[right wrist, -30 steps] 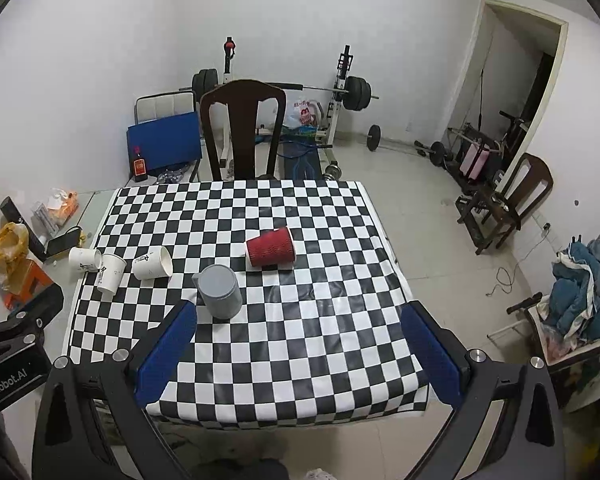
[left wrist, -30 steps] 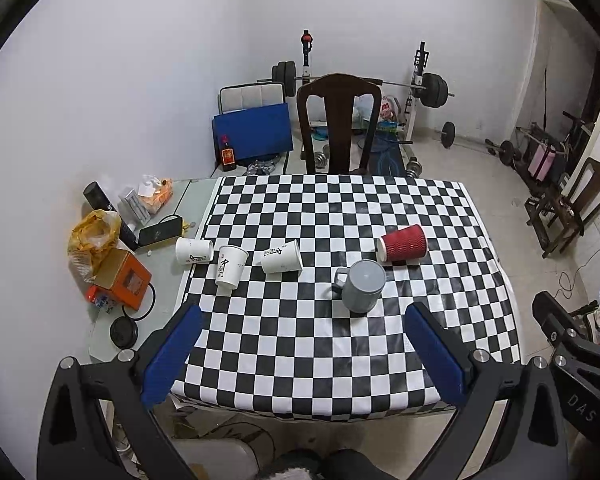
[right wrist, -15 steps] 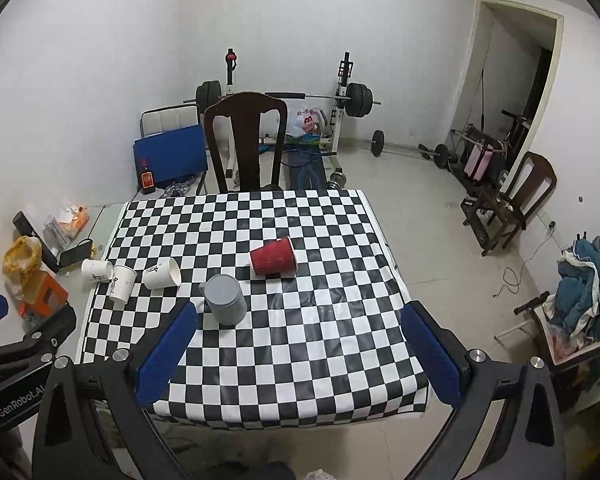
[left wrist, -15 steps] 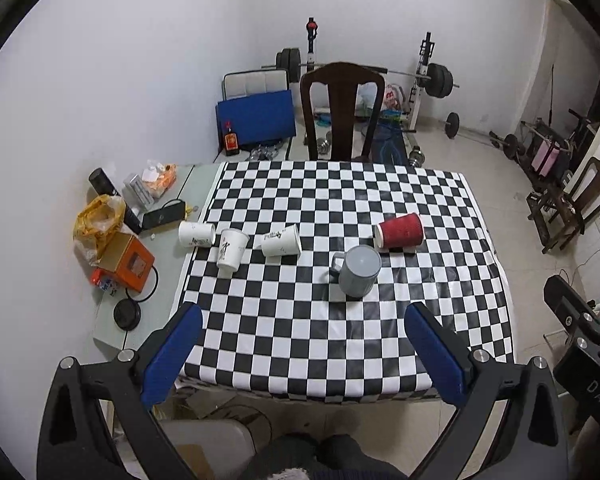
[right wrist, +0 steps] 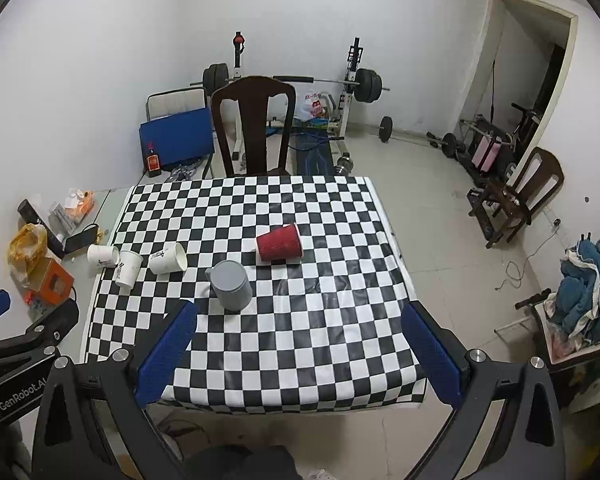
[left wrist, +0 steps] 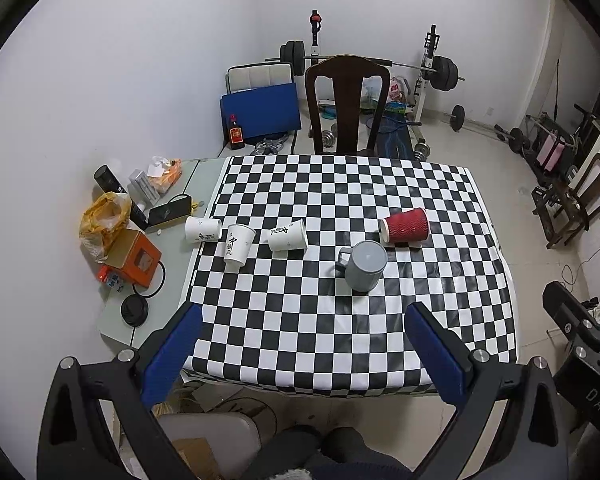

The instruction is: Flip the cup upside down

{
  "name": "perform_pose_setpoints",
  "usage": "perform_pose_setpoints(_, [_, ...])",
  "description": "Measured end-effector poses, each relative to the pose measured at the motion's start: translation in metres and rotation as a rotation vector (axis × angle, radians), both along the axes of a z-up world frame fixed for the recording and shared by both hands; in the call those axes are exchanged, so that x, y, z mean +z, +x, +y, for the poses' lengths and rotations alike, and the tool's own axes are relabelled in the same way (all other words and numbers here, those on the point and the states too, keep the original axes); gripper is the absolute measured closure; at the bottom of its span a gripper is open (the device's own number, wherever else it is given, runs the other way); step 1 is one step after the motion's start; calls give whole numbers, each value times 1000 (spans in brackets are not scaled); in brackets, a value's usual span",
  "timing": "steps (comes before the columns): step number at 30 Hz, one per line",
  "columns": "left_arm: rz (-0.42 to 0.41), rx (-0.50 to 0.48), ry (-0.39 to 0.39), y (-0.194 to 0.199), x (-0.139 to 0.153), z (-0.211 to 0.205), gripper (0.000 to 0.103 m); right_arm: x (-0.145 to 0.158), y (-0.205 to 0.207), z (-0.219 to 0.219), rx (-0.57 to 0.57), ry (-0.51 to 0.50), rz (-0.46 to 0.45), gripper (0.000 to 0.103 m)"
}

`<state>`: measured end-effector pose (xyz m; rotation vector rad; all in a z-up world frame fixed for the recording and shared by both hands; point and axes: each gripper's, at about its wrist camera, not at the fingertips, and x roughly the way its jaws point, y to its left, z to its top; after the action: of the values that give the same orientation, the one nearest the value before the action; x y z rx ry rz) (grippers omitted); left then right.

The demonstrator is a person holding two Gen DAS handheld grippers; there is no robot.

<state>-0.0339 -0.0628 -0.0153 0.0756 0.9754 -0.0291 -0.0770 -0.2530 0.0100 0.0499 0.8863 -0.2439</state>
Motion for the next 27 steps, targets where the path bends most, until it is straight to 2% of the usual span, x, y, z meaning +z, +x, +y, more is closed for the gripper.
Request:
perform_pose_setpoints(17, [14, 12, 15, -8, -5, 16, 0, -8, 0, 4, 13, -3, 43, 0])
perform_pose_setpoints(27, [10, 16, 19, -9, -5, 22, 0, -15, 0, 8, 19, 28, 69, 0])
